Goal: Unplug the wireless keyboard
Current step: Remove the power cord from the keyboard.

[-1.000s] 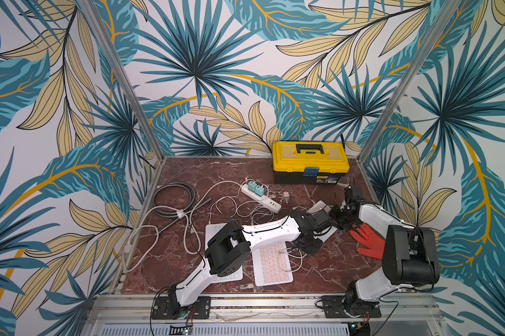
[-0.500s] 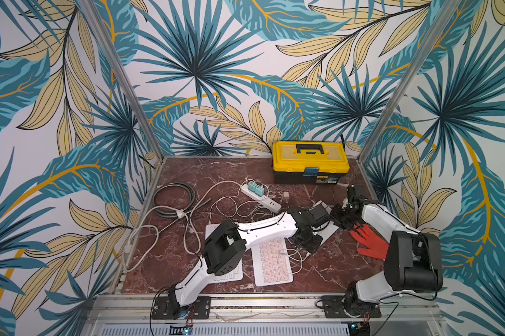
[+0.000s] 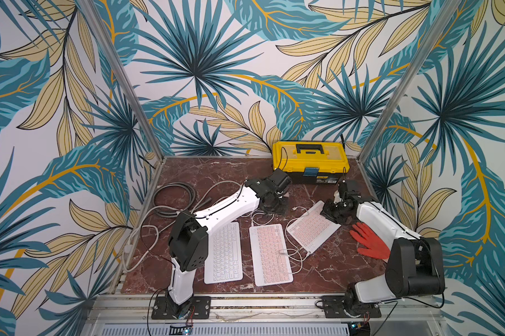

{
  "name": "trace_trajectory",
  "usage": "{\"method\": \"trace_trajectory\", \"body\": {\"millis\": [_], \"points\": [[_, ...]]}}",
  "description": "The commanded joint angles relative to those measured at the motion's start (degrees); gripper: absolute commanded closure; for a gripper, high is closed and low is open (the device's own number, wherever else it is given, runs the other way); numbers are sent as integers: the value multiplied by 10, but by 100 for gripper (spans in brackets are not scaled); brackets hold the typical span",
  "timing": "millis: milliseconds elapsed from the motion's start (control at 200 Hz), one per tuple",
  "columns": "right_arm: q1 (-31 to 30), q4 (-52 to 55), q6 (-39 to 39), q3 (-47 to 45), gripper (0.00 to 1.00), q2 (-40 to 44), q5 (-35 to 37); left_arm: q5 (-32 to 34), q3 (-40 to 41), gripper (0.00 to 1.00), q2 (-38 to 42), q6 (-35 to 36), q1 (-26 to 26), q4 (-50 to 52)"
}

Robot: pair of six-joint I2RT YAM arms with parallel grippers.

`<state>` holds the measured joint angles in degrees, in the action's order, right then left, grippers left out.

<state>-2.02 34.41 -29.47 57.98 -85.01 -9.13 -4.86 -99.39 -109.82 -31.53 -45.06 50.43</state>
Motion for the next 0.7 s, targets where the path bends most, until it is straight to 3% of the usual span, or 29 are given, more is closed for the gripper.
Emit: {"method": "trace_trajectory", "body": {"millis": [0, 405, 576, 696], "points": [[-38, 29, 11, 37, 68, -2, 24, 33, 23, 55, 35, -17, 36, 2], [-159, -25, 76, 141, 70, -95, -10, 27, 98, 56, 85, -45, 154, -29], [-208, -63, 174, 206, 69, -147, -26, -28, 110, 57, 63, -72, 198, -92], [-214, -78, 183, 262, 67, -202, -32, -58, 102, 57, 43, -94, 218, -139]]}}
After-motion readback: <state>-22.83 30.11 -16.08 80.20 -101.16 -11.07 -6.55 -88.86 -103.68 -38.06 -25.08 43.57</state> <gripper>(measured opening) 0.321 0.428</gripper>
